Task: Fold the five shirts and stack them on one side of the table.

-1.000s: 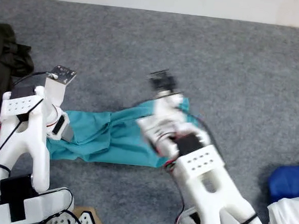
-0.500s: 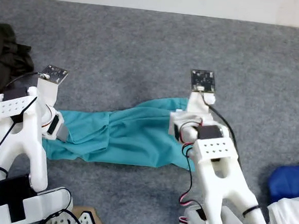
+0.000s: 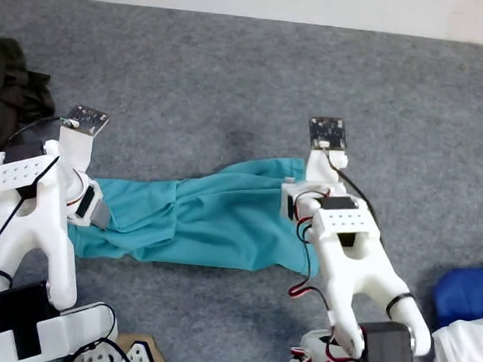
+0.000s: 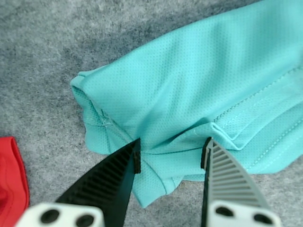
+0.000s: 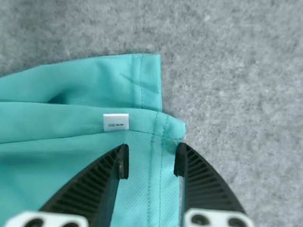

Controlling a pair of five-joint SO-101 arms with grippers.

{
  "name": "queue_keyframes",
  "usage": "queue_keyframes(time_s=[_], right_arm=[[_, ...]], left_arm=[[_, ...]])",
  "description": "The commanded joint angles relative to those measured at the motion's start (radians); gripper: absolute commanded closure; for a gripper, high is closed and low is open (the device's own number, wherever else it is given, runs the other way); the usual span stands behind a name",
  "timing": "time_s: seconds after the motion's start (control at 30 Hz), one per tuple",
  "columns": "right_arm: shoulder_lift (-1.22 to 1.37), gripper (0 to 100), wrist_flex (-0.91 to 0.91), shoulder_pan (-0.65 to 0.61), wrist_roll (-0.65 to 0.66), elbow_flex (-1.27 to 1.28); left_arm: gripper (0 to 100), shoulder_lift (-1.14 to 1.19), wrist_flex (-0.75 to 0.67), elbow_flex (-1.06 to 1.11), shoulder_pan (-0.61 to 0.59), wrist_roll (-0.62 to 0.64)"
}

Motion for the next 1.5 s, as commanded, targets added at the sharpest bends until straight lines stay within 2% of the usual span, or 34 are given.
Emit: queue_keyframes(time_s=[0.0,0.1,0.2,0.3,0.63,0.87,1.03,1.2,1.47], right_arm=[[0.025,82.9,-0.018,0.012,0.017,-0.071],[0.087,84.4,-0.018,0.012,0.017,-0.110],[0.165,92.4,-0.018,0.012,0.018,-0.168],[0.222,99.5,-0.018,0.012,0.075,-0.222],[0.217,99.1,-0.016,0.022,0.094,-0.246],[0.021,99.1,-0.021,0.022,0.091,-0.177],[-0.065,99.1,-0.084,0.018,0.029,-0.137],[0.004,99.1,-0.160,0.018,0.029,-0.147],[0.309,99.1,-0.174,0.042,0.032,-0.344]], left_arm=[[77,-0.033,-0.009,-0.016,-0.012,-0.005],[77,-0.033,-0.008,-0.016,-0.012,-0.005],[77,-0.033,-0.005,-0.015,-0.012,-0.005],[77,-0.033,-0.003,-0.015,-0.012,-0.005],[77,-0.033,-0.032,0.028,0.025,-0.005],[77,-0.033,-0.032,0.033,0.044,-0.005],[77,-0.033,-0.032,0.033,0.044,-0.005],[77,-0.033,-0.031,0.031,0.044,-0.005],[77,-0.033,-0.031,0.030,0.044,-0.005]])
